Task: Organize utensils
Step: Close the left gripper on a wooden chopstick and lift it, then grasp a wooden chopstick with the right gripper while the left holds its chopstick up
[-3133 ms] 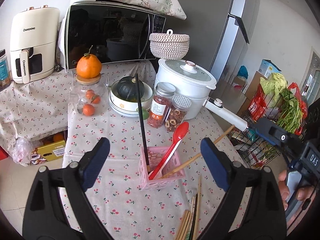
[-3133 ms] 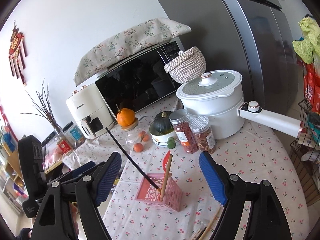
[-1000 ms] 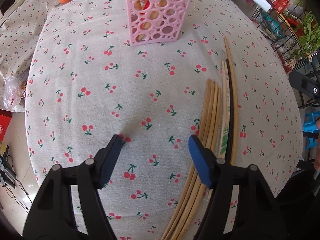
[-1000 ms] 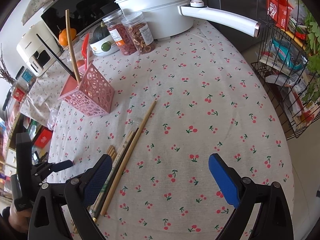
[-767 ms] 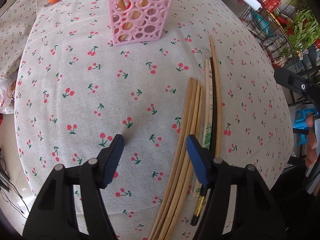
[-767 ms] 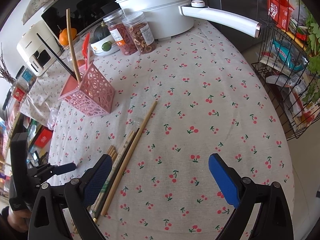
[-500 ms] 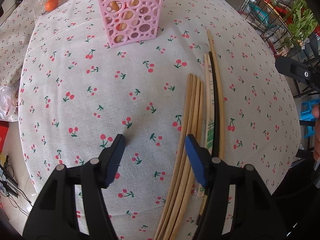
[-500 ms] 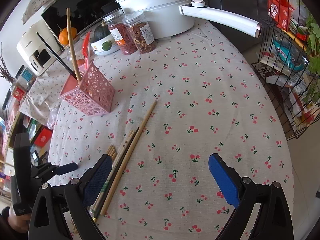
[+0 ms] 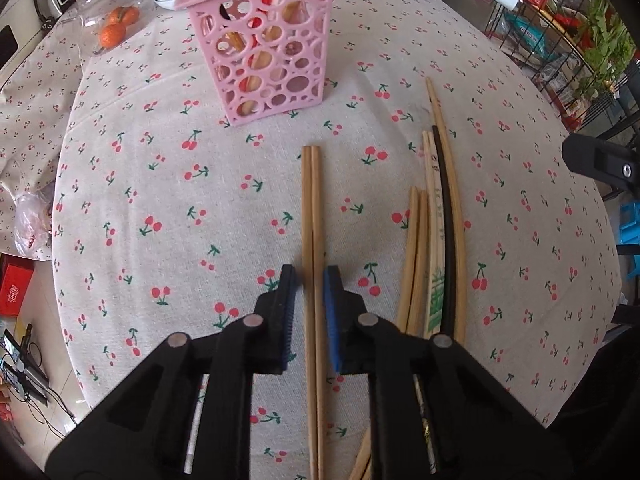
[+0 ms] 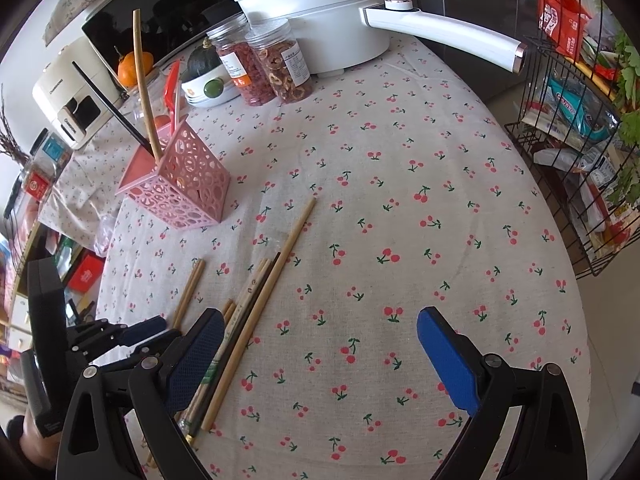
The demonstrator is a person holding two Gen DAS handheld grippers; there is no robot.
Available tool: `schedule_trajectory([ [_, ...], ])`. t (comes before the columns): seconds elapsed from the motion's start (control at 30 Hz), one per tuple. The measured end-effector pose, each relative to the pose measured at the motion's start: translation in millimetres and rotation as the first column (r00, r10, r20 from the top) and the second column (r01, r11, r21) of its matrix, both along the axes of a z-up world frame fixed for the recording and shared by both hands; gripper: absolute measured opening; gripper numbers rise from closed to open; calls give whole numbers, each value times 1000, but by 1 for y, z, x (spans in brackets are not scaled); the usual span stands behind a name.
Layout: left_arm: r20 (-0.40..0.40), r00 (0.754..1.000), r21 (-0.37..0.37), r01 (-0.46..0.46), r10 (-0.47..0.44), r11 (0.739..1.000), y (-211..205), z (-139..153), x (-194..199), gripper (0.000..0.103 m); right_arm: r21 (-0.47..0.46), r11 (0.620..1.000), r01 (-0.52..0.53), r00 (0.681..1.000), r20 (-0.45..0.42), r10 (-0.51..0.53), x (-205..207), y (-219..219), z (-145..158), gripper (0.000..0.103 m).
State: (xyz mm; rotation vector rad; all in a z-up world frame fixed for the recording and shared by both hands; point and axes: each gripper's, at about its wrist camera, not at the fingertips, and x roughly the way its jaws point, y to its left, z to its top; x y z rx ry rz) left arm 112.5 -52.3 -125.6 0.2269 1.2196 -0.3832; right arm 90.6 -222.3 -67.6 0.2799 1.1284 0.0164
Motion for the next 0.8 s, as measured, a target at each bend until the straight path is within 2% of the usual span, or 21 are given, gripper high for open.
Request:
schedule_trajectory([
  [0.13,-23,998,-79,-56,54,995,17,3,8,12,8,1000,-9,1000,-6,9,2,3,-1,98],
  [0.3,21,997,-152,-76,80,985,36,29,5,12,29,999,-15,1000,-19,16,10,8,-5,98],
  [0.5,61,994,-205,-77,91,976,50,51,-7,12,55,998,-17,994,-102,23,30,22,-30,95],
  [0.57,67,994,-211,-74,90,975,49,51,-7,12,31,999,-36,992,-119,39,37,30,-37,83],
  [0.63,69,994,-213,-73,89,974,51,52,-7,12,1,999,-52,989,-137,52,42,38,-45,63],
  [0.7,72,993,-215,-74,91,974,55,54,-8,12,-14,998,-60,986,-156,58,46,44,-52,52],
  [0.8,72,993,-223,-76,94,972,62,56,-9,12,-76,993,-90,987,-140,79,49,54,-51,40],
])
